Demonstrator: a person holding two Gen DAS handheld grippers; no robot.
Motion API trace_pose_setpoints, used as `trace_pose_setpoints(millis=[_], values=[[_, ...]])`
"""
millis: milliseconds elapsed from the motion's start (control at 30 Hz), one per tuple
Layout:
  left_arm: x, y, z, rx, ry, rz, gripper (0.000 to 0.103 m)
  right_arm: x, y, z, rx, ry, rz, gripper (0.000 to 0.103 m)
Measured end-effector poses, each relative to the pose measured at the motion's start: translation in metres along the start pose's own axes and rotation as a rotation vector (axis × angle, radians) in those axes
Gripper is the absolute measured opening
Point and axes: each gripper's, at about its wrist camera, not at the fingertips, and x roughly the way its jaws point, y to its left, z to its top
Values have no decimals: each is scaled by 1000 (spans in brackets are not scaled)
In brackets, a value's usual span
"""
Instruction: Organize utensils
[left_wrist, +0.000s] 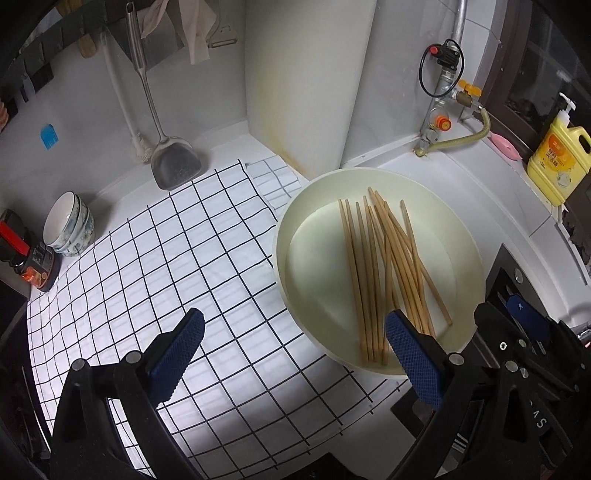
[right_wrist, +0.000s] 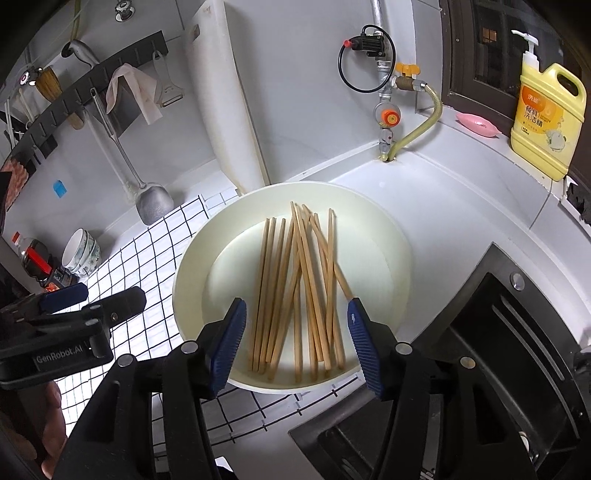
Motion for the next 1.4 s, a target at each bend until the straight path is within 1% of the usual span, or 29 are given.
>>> trace_pose_setpoints(millis=[233,800,1000,1267,1400], values=[[-5,2,0,-7,-12,-1,97,-3,3,-1,-4,2,-6,56],[-4,5,-1,-9,-1,-7,97,-5,6,-1,-16,6,-9,57],[-3,2,-1,9,-5,18,97,-2,7,-2,-20,13,-8,57],[-5,1,1,16,-11,24,97,-1,6,0,-22,14,-8,57],[-6,1,1,14,-10,14,97,-1,6,-1,-22,15,-7,57]])
